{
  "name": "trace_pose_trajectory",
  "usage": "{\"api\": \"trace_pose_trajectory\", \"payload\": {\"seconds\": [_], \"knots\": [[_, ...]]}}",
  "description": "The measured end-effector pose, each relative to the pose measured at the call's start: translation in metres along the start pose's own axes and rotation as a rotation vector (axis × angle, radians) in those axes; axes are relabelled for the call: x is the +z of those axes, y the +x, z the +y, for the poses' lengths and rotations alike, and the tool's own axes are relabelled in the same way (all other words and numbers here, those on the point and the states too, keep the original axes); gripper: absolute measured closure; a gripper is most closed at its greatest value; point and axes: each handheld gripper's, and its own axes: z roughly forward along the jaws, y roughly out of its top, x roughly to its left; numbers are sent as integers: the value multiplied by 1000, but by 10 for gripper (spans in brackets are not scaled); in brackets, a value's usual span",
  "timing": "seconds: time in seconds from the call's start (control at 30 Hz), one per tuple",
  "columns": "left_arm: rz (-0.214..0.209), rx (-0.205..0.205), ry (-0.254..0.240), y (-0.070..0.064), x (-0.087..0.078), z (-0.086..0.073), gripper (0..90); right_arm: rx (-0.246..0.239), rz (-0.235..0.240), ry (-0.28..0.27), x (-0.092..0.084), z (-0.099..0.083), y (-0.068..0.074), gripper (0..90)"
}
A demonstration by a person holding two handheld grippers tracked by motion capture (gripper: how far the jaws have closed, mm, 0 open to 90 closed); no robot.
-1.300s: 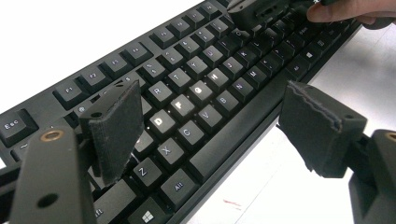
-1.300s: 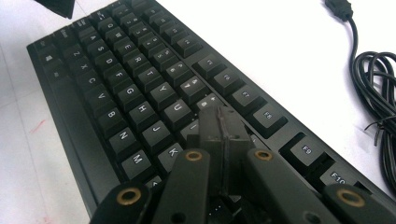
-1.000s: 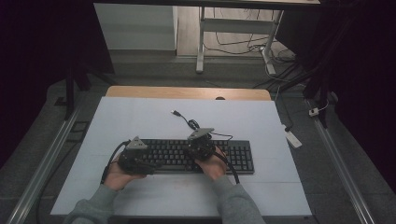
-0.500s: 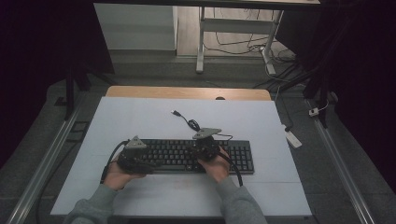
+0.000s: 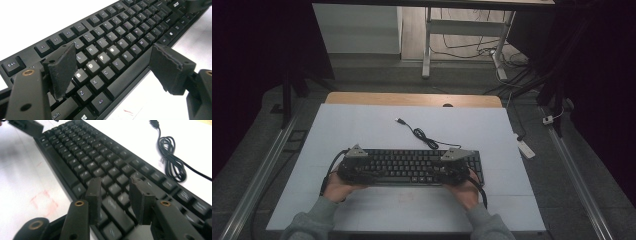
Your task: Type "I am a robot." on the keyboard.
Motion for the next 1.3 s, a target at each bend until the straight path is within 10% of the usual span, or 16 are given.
{"api": "trace_pose_trajectory", "payload": {"seconds": [0.97,1.3], "knots": [[33,6,-17,8,9,7,321,15,-17,-21,-27,-19,-8,545],[69,68,-6,5,20,14,619,13,1,-17,-26,-20,-8,550]]}}
